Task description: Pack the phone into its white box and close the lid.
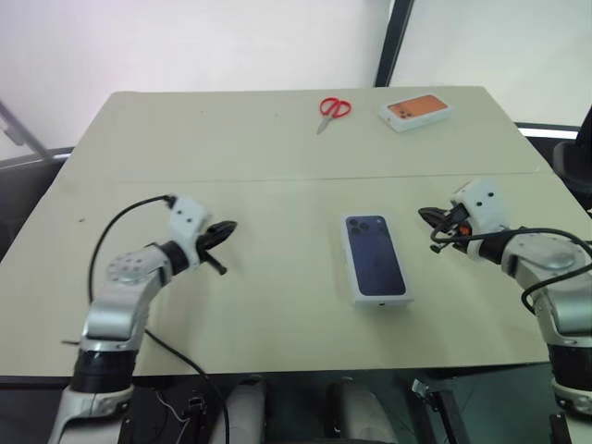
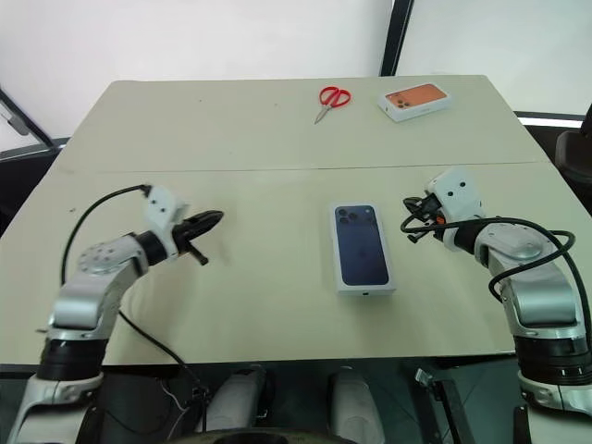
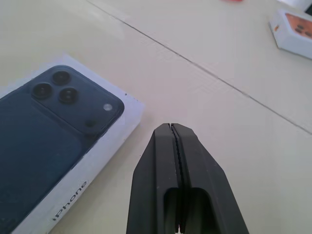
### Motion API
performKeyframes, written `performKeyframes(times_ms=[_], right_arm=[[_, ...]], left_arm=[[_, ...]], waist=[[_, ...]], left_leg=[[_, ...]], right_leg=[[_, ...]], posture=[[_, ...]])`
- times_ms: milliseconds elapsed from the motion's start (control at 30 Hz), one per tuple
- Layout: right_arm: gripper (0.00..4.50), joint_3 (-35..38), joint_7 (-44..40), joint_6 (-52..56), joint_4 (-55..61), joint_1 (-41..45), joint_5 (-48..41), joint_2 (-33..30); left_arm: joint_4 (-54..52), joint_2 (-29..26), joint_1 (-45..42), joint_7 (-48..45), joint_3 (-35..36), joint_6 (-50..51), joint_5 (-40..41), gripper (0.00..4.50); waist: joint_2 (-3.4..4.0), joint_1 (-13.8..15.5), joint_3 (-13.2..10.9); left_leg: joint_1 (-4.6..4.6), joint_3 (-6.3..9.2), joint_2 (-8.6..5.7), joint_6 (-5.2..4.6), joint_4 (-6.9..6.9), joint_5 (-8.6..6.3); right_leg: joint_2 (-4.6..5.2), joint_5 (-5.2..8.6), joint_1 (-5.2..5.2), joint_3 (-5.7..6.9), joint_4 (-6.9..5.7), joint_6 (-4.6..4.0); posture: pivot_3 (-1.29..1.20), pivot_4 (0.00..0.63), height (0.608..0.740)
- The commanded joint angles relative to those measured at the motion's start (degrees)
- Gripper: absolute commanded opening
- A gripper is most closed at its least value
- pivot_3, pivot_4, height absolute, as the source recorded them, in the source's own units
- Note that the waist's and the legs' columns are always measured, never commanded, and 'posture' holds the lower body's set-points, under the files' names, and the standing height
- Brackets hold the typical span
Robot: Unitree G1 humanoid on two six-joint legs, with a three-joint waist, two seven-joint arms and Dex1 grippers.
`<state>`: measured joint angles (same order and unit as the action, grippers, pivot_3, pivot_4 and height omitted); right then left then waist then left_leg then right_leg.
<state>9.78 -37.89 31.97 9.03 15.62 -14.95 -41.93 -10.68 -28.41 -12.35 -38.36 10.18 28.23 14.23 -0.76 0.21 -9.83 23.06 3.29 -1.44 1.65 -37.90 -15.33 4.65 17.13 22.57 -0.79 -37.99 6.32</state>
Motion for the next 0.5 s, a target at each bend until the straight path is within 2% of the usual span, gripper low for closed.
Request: performKeyframes(times_ms=[33, 300, 500], right_arm=[[0.02, 0.31, -0.46, -1.86, -0.26, 1.12, -1.17, 1.31], [0.02, -2.75, -1.58, -2.46, -2.40, 3.43, -1.89, 5.21], [0.02, -2.82, -2.64, -1.94, -1.41, 3.85, -3.43, 5.91]], left_arm=[[-3.16, -1.28, 1.46, 1.04, 3.47, -0.80, 1.94, 0.00], [-3.09, -4.74, 4.29, 2.31, 6.09, -1.59, 1.92, 0.00], [-3.00, -5.07, 3.83, 3.37, 6.16, -1.01, 2.61, 0.00]], waist=[[0.00, 0.01, 0.00], [0.02, -0.19, -0.01], [0.02, -0.03, -0.01]], left_leg=[[0.00, 0.00, 0.01, 0.00, 0.00, 0.00], [0.00, -0.02, 0.03, 0.00, 0.02, 0.00], [0.05, -0.01, 0.02, 0.00, 0.03, 0.00]], right_leg=[[-0.01, 0.00, 0.00, 0.00, 0.00, 0.00], [-0.03, 0.00, 0.03, -0.01, 0.00, 0.00], [-0.01, 0.00, 0.07, -0.01, 0.00, -0.01]], posture=[[0.00, 0.150, 0.740], [0.00, 0.150, 0.740], [0.00, 0.150, 0.740]])
